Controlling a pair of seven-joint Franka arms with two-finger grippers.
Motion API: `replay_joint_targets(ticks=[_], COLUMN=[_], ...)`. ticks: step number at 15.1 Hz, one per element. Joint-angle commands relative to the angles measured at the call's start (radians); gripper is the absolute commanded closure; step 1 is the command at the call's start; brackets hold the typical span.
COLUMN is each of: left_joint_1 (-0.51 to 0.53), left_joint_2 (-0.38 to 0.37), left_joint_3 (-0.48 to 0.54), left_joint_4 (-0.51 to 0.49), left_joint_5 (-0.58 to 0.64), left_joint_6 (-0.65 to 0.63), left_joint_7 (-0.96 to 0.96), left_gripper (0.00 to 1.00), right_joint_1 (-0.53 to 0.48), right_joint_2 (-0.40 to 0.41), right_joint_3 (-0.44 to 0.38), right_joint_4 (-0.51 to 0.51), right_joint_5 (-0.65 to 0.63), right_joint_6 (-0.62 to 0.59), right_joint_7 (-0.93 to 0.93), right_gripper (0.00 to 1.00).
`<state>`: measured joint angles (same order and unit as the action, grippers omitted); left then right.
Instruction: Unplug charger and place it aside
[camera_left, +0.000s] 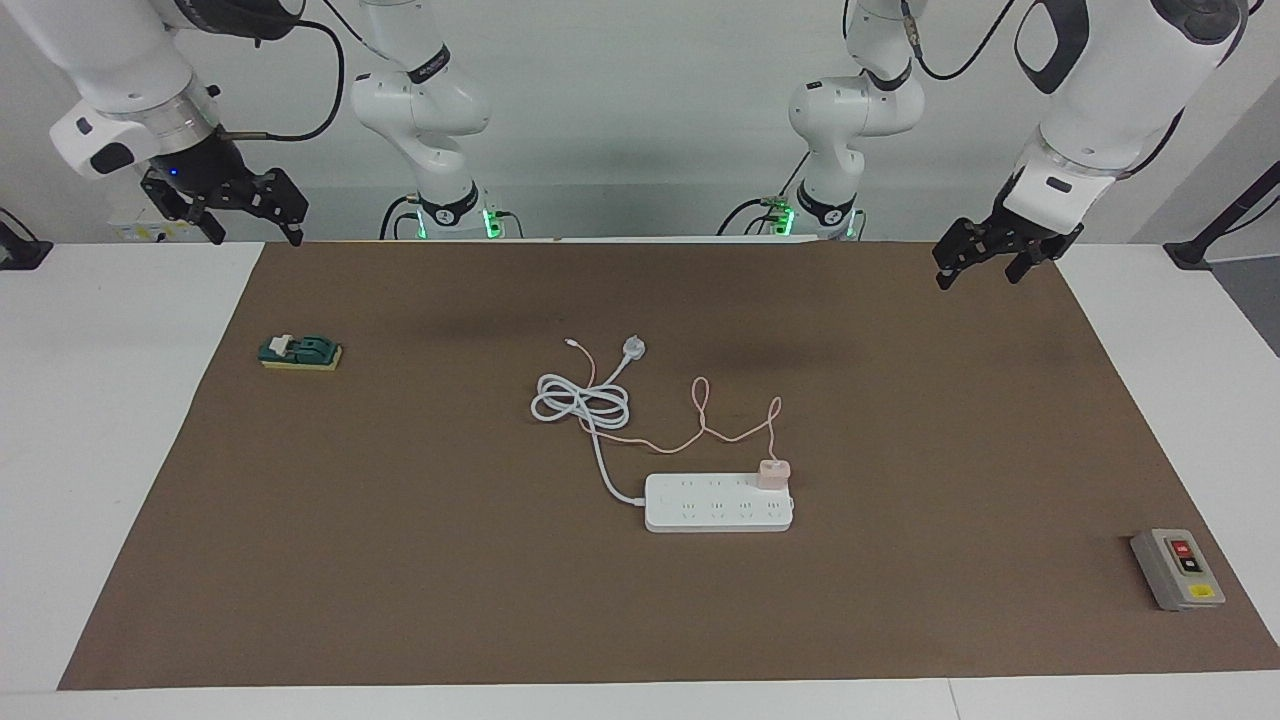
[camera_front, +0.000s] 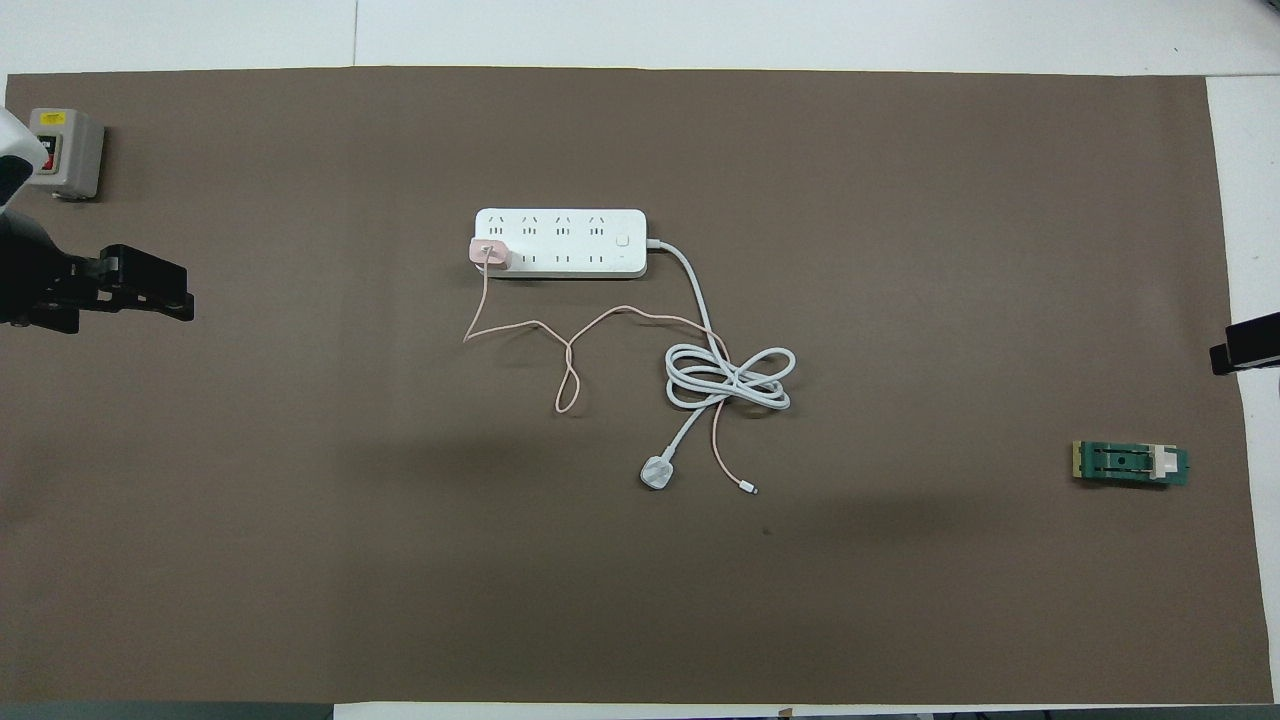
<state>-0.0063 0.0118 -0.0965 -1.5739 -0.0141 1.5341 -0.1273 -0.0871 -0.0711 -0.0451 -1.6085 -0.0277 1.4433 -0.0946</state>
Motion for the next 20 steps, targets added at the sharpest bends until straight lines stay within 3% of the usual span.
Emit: replay_joint_targets(ticks=[1, 16, 20], left_joint_1=[0.005, 0.005, 0.005], left_joint_2=[-0.026, -0.026, -0.026], left_joint_3=[0.001, 0.001, 0.001], left_joint_4=[-0.028, -0.028, -0.028], left_joint_5=[-0.006, -0.007, -0.007], left_joint_6=[0.003, 0.003, 0.003], left_joint_7=[0.017, 0.017, 0.017], left_gripper=[0.0, 0.0, 0.0], right_joint_1=[-0.017, -0.02, -0.01], right_joint_2=[-0.002, -0.033, -0.039], right_joint_3=[0.011, 0.011, 0.014], right_joint_4=[0.007, -0.011, -0.05], right_joint_5=[-0.015, -0.014, 0.005], right_joint_6=[-0.011, -0.011, 0.035], right_joint_7=[-0.025, -0.02, 0.116], right_gripper=[0.0, 0.0, 0.0])
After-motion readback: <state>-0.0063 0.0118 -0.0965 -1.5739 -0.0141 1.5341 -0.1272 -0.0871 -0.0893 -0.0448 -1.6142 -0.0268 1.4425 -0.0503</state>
